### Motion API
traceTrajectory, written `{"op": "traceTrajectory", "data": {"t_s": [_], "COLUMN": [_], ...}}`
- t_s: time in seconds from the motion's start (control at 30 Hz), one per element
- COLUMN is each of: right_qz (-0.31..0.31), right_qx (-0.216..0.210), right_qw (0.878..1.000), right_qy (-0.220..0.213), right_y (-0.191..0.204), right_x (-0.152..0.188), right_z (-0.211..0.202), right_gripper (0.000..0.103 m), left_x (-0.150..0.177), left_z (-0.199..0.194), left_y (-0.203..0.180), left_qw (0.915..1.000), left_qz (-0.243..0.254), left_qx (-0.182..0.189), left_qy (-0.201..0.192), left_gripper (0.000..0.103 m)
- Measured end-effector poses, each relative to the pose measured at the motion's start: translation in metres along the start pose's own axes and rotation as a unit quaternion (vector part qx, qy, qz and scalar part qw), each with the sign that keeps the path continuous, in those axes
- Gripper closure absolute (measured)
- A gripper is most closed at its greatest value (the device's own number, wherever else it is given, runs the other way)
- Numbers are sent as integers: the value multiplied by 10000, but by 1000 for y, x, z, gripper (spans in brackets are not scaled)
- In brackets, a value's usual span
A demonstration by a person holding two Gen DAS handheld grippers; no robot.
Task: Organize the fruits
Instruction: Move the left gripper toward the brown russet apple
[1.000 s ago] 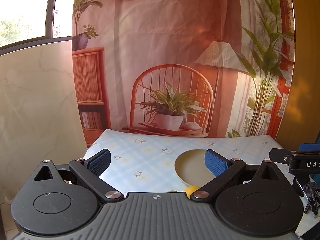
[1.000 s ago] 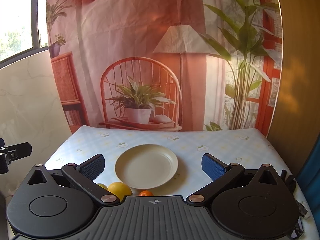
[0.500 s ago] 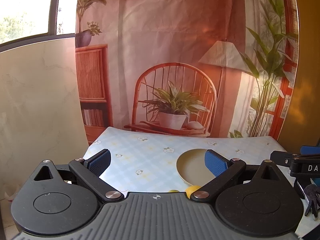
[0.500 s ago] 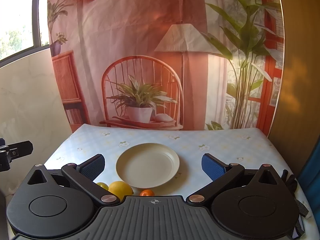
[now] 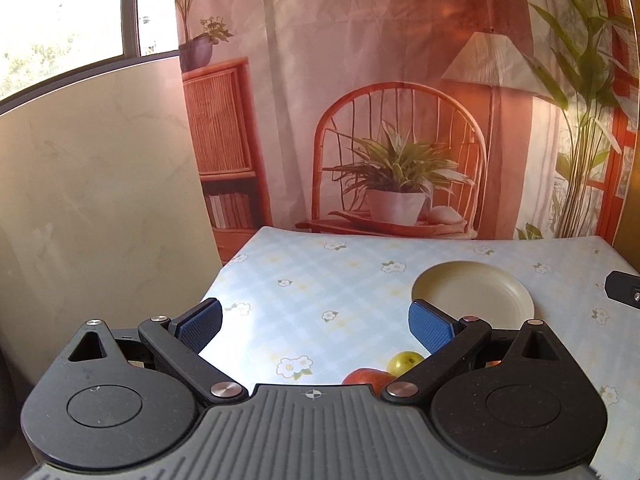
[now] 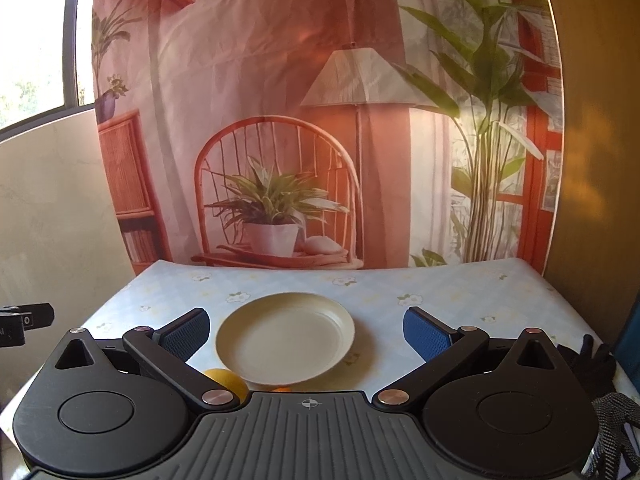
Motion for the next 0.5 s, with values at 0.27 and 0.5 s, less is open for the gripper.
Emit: {"op": "traceTrajectory", "data": {"t_s": [0.27, 0.5], "right_qz": [124, 52], "right_qx": [-285, -757], "right_qw": [9990, 9955], "right_qy": [334, 569], "right_y": [5, 23], "right_x": [32, 49], "right_z": [30, 42], "right_gripper": [0, 0], "left_x": [18, 27], "left_z": [17, 27], "left_y": [-1, -3], "left_qw": [9973, 9983], "left_qz": [-338, -24], "left_qx": [615, 437], "left_qy": [-219, -388], "left_gripper": [12, 12]}}
Point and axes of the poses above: each gripper's, at about its wrist camera, not at the fingertips, and z roughly the way its jaws point, y to its left, x to its underside, the point moved 10 cm from there along z, roughly the way its jaws point, and after that the axes turned 9 degrees about y, right-handed, at the moved point
